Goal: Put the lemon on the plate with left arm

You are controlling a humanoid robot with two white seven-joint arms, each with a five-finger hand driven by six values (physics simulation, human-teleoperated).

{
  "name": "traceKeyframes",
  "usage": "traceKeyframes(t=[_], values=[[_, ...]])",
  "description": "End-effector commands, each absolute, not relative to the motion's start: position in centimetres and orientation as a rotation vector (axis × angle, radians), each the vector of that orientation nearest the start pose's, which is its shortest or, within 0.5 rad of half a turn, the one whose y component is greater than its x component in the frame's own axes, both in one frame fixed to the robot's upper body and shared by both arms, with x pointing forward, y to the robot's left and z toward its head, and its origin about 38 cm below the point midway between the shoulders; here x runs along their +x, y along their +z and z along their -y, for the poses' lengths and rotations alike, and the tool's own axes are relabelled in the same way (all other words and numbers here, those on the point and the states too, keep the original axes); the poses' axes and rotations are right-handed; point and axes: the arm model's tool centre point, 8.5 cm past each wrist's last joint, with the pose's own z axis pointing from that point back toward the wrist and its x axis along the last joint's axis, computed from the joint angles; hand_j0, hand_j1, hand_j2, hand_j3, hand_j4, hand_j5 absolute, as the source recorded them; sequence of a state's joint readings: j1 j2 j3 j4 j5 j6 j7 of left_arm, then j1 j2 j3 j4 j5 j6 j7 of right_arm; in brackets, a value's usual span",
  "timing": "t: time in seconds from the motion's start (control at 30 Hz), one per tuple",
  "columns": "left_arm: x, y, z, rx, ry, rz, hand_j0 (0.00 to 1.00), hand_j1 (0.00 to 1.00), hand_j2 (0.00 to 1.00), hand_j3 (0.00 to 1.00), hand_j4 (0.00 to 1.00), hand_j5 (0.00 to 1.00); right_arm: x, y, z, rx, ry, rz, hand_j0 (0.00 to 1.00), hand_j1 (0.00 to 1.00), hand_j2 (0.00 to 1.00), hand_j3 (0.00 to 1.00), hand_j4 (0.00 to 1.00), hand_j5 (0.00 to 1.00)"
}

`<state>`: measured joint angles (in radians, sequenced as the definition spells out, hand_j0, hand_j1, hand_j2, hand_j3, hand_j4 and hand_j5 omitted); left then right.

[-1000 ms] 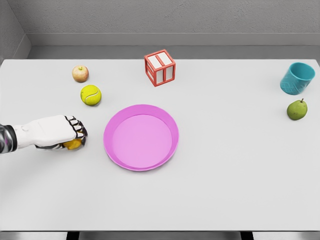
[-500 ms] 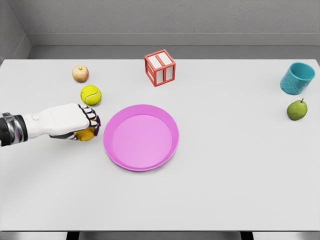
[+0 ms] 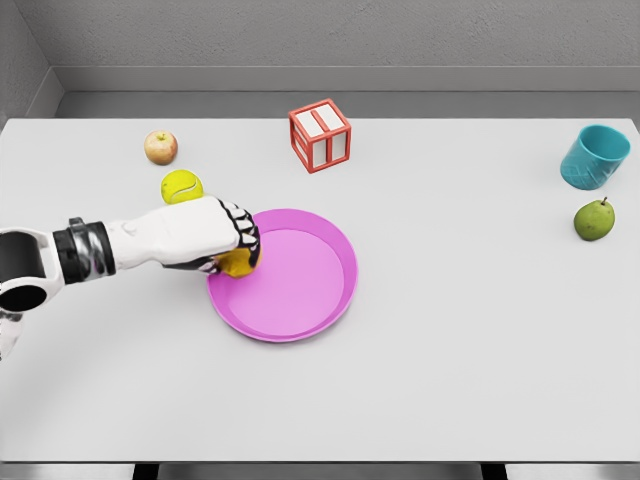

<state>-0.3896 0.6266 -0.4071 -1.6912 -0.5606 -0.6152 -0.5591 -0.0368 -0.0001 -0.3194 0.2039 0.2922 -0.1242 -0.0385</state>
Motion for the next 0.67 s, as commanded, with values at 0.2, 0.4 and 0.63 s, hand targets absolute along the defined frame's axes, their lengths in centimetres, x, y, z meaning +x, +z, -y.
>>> traceKeyframes(t=[0.2,0.4,0.63], values=[[39.1,21.0,-22.6,-0.472,2.732,-2.258,1.0,1.0,1.0,1.0,1.0,1.0,-3.0,-25.6,25.3,-0.065,-0.029,-0.033,1.0,1.0,1.0,1.0,1.0,1.0],[39.8,23.3,-35.3,-0.843,2.886,-2.323,1.0,1.0,1.0,1.0,1.0,1.0,-3.0,-25.6,25.3,-0.065,-0.029,-0.033,1.0,1.0,1.0,1.0,1.0,1.0],[38.7,21.7,-38.4,-0.859,2.987,-2.34,1.0,1.0,1.0,1.0,1.0,1.0,-3.0,-25.6,25.3,-0.066,-0.031,-0.033,1.0,1.0,1.0,1.0,1.0,1.0]])
